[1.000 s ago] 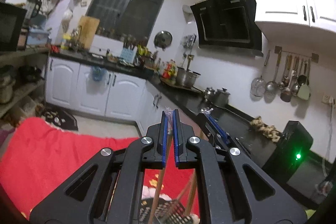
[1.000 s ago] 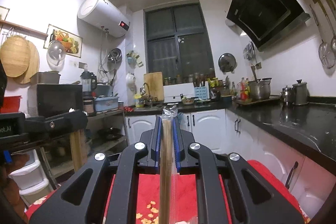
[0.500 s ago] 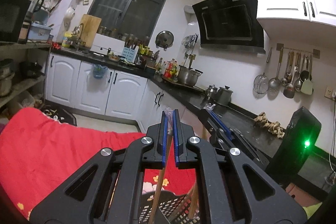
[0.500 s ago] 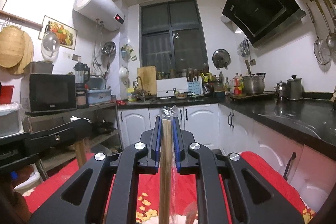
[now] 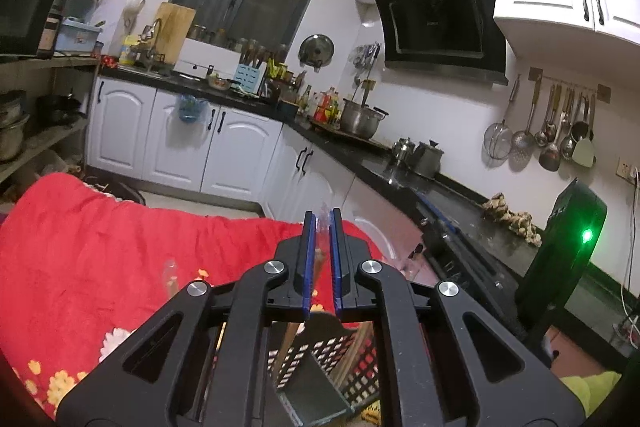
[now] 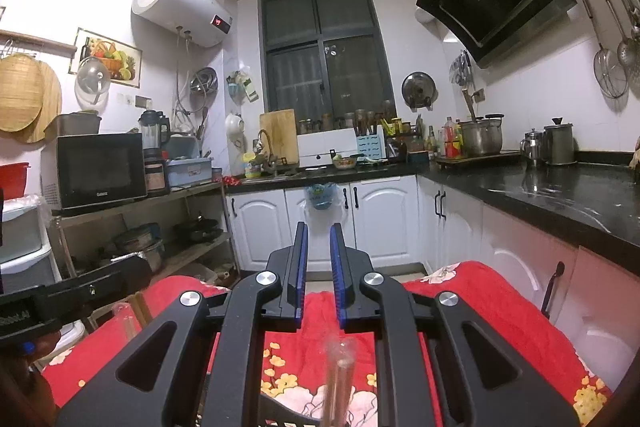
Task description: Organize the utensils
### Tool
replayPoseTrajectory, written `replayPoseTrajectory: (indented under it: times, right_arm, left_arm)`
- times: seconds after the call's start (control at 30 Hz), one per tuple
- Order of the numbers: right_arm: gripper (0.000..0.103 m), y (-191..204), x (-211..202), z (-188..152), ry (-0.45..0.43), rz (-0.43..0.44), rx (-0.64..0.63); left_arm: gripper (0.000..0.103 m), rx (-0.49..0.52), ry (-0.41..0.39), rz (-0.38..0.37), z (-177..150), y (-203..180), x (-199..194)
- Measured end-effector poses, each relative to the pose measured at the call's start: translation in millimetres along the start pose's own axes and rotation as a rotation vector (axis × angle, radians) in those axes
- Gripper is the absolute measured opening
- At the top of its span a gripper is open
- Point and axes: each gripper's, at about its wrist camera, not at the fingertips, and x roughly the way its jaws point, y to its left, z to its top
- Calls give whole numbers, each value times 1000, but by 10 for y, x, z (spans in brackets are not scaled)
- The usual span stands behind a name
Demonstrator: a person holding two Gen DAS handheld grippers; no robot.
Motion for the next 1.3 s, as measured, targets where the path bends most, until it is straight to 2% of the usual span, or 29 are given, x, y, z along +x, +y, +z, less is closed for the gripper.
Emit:
replayPoseTrajectory:
  times: [0.07, 0.13, 0.17, 0.33, 0.47, 0.53, 0.6, 0.7, 0.9, 1.1, 1.3]
  right_arm:
    - [12, -21, -41, 7, 14, 2, 8]
    - [12, -50, -88, 9, 32, 10, 16]
    - [13, -64, -109, 9, 39, 10, 19]
    - [21, -135, -206, -14, 90, 14, 37]
    - [26, -171, -262, -39, 126, 10, 39]
    - [28, -187, -296, -49, 145, 16, 48]
    - [35, -192, -331, -52, 160, 23, 57]
    - [38, -182, -395, -63, 177, 29, 57]
    - [49, -130, -538, -86, 208, 53, 45]
    - [55, -70, -678, -96, 228, 72, 22]
    - [57, -37, -806, -106, 244, 80, 20]
  left_arm:
    - [15, 3, 8, 4, -10, -2, -28]
    - [31, 8, 12, 9, -19, -10, -82]
    - [33, 11, 11, 12, -23, -14, -103]
    - [57, 20, 20, 39, -38, -8, -211]
    - [68, -20, 40, 44, -51, 67, -298]
    - [79, -44, 46, 37, -60, 112, -328]
    - [81, -51, 44, 50, -57, 143, -372]
    - [91, -58, 33, 57, -37, 162, -450]
    - [93, -51, 24, 53, -42, 100, -616]
    - [93, -49, 30, 63, -117, 68, -738]
    - [93, -73, 45, 71, -201, 106, -826]
